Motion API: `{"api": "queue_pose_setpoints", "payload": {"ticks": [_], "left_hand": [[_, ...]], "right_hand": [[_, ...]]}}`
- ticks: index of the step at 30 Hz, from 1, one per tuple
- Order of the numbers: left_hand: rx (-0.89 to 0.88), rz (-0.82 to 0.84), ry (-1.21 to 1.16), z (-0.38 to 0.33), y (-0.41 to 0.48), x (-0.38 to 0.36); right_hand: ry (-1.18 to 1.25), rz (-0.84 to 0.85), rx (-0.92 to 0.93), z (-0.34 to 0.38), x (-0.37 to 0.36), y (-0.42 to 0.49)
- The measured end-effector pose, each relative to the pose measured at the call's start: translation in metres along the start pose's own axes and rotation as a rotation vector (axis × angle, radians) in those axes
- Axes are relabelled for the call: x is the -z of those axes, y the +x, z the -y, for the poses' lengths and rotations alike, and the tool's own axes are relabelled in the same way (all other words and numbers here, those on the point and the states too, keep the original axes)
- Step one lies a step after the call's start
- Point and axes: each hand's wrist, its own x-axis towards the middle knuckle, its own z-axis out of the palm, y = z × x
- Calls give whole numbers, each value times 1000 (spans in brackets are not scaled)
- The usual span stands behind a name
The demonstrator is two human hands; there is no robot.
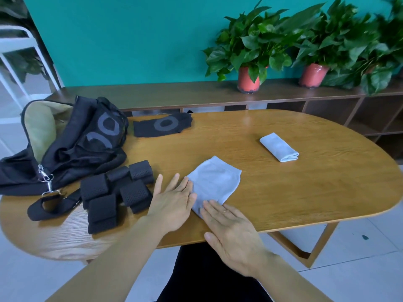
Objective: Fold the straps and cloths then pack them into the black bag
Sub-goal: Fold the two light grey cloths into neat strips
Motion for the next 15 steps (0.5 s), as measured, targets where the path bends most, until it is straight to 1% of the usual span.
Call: {"api": "queue_pose_setpoints", "payload": {"ticks": [3,5,7,9,12,13,15], "left_hand": [[-24,34,7,3,9,1],[-35,25,-7,5,10,0],[-12,-21,-48,0,7,0],[27,-86,-114,-14,3,1],[30,-145,-207,-50,-3,1],[15,-172,-222,-62,-4,1],[9,-175,-221,-78,0,-6]], "right_hand": [[33,-3,15,2,3,4],[88,-32,-11,-7,10,8],[133,-77,-73,-23,17,16],[117,-98,-136,-43,24,30],[19,-4,-185,-69,29,51],[-16,34,-192,-76,29,57],[-67,118,-196,-85,31,64]]}}
